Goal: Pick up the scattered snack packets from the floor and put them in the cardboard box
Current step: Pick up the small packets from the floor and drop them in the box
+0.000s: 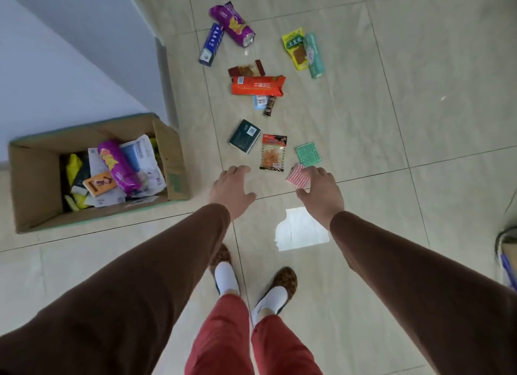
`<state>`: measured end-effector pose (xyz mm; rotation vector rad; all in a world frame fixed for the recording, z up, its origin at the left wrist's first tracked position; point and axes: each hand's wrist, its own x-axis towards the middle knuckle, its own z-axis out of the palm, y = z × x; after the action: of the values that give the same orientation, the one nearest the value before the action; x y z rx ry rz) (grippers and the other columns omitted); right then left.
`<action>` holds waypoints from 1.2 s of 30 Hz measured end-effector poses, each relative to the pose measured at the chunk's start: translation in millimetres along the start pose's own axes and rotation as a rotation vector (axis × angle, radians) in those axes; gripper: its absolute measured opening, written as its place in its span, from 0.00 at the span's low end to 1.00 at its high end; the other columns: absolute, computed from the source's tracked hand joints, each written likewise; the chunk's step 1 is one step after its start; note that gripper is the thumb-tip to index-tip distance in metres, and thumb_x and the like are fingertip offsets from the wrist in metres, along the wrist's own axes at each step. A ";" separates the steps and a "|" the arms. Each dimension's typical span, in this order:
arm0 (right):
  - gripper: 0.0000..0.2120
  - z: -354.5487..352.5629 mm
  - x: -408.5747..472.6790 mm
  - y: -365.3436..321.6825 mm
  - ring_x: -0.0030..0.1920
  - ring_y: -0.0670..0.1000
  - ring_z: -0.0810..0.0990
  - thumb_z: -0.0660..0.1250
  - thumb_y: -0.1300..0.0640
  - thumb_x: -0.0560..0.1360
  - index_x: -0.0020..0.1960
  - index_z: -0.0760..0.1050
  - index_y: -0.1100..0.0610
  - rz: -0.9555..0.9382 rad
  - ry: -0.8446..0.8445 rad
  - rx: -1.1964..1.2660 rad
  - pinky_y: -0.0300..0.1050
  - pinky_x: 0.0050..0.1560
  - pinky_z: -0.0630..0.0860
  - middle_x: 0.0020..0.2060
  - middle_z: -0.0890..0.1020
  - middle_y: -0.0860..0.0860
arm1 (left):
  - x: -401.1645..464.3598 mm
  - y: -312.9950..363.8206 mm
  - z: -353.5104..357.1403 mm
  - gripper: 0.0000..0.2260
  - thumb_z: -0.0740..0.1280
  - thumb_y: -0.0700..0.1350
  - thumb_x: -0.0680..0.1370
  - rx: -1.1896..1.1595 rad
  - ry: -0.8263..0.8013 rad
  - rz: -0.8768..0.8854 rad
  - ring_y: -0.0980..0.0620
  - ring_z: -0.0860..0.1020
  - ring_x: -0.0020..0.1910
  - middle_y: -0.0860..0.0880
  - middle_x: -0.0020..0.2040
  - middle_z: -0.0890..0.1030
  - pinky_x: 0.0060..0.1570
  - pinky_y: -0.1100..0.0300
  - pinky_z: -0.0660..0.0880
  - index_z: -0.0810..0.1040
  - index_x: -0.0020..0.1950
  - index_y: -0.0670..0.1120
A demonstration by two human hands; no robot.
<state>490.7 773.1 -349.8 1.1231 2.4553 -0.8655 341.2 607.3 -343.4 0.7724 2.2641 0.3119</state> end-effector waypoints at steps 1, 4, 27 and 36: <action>0.22 -3.0 9.7 7.3 0.62 0.57 0.74 0.68 0.57 0.77 0.70 0.71 0.55 0.004 -0.008 -0.003 0.54 0.61 0.74 0.62 0.78 0.55 | 8.3 6.2 4.2 0.27 0.69 0.49 0.76 -0.003 0.000 -0.006 0.46 0.70 0.68 0.47 0.68 0.72 0.65 0.49 0.69 0.66 0.74 0.49; 0.23 -5.0 39.5 24.6 0.61 0.56 0.75 0.69 0.57 0.77 0.70 0.71 0.54 0.002 -0.041 -0.020 0.55 0.62 0.75 0.62 0.78 0.54 | 37.8 17.2 16.1 0.27 0.69 0.49 0.76 -0.029 0.013 -0.029 0.45 0.70 0.67 0.47 0.68 0.73 0.64 0.50 0.70 0.67 0.74 0.48; 0.22 145.1 280.7 144.9 0.55 0.63 0.78 0.53 0.59 0.74 0.62 0.77 0.63 -0.717 -0.442 -0.617 0.58 0.54 0.74 0.54 0.81 0.60 | 288.8 -9.8 215.3 0.24 0.71 0.50 0.75 -0.243 0.031 -0.540 0.43 0.73 0.62 0.44 0.63 0.74 0.58 0.49 0.73 0.69 0.68 0.44; 0.06 193.5 312.3 189.0 0.42 0.57 0.77 0.60 0.63 0.77 0.47 0.75 0.59 -0.893 -0.426 -0.806 0.52 0.45 0.73 0.38 0.78 0.55 | 347.7 -14.2 275.4 0.36 0.78 0.53 0.67 -0.146 0.265 -0.747 0.40 0.71 0.61 0.42 0.63 0.72 0.55 0.45 0.71 0.65 0.68 0.44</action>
<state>437.5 927.2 -729.4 -0.4216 2.4610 -0.1626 330.0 808.0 -739.1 -0.2270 2.5539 0.2211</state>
